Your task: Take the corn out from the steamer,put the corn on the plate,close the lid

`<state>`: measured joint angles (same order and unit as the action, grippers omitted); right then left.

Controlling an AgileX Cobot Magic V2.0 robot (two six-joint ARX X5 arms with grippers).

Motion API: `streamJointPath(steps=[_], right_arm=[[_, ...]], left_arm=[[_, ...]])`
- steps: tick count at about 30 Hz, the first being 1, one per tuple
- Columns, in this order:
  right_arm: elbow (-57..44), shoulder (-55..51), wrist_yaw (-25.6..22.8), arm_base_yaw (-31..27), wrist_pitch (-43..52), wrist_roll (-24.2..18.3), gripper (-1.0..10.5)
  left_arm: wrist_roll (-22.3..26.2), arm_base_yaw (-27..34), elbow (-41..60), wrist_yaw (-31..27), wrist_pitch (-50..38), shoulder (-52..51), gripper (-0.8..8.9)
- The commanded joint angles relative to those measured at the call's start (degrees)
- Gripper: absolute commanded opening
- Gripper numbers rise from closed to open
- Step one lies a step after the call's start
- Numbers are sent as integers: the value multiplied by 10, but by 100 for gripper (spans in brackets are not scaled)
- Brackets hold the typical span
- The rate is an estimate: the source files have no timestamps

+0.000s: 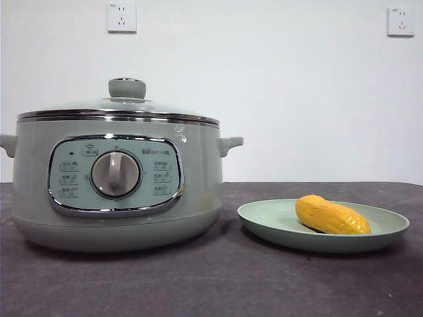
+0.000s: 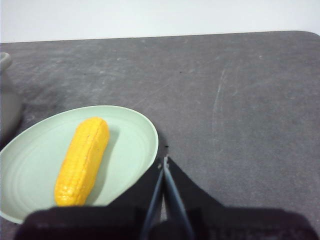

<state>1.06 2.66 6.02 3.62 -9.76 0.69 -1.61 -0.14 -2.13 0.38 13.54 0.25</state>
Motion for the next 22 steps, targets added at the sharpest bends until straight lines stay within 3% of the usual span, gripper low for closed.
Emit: streamJointPath(steps=[1, 22], right_arm=[[-7, 3, 0, -1, -4, 50, 4], [-7, 5, -5, -1, -4, 59, 4]], left_arm=[[-5, 2, 10, -2, -4, -2, -4], [-5, 2, 10, -2, -4, -2, -4]])
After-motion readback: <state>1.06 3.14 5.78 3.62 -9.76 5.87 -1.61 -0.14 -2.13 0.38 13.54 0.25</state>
